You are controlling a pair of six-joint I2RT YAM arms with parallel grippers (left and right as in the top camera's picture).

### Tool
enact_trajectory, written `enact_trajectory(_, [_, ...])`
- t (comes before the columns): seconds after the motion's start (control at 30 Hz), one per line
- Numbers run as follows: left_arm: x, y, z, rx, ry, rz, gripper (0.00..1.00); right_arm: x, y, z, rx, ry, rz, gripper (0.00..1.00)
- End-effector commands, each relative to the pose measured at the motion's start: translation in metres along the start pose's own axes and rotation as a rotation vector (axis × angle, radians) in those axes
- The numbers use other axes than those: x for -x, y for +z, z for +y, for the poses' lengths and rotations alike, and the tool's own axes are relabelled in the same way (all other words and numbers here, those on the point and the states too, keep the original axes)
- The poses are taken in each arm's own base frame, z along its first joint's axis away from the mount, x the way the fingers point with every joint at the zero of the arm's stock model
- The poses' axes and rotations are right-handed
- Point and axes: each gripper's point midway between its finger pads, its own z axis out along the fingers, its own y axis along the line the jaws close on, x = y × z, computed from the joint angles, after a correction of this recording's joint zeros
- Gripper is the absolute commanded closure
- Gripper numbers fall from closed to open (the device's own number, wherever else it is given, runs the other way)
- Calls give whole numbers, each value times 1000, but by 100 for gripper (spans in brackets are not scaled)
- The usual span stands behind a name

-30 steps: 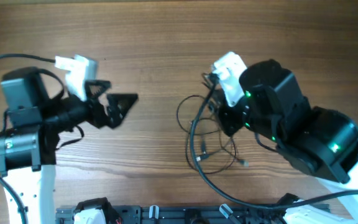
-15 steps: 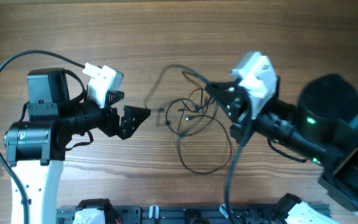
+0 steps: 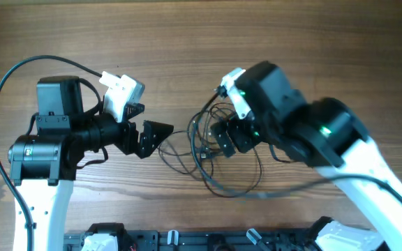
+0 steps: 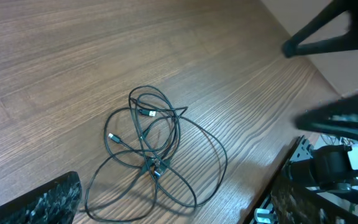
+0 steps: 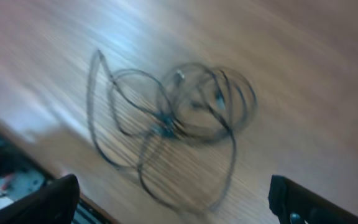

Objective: Untangle cables

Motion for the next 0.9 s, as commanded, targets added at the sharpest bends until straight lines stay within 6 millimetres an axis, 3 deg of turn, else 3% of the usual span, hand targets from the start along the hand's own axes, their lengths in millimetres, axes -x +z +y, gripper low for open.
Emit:
enact_trajectory(0.0, [-2, 2, 6, 28, 20, 14, 0, -13, 24, -19, -138, 269, 103, 0])
enact_trajectory(0.07, [-4, 1, 15, 80, 21, 28, 0, -15, 41, -2, -54, 239, 167, 0])
enact_trajectory(0.17, [-3, -9, 59, 341, -70, 34, 0, -18, 64, 28, 127, 12, 249, 0])
enact_trajectory(0.27, [5, -32, 102, 592, -223, -44, 0, -23, 78, 38, 203, -131, 293, 0])
enact_trajectory(0.47, [6, -69, 143, 769, -458, -181, 0, -24, 108, 58, 338, -296, 323, 0])
enact_trajectory(0.67, [-17, -86, 155, 818, -577, -161, 0, -25, 151, 75, 437, -257, 368, 0])
enact_trajectory(0.87, [-20, -86, 155, 817, -584, -152, 0, -30, 189, 79, 441, -197, 415, 0])
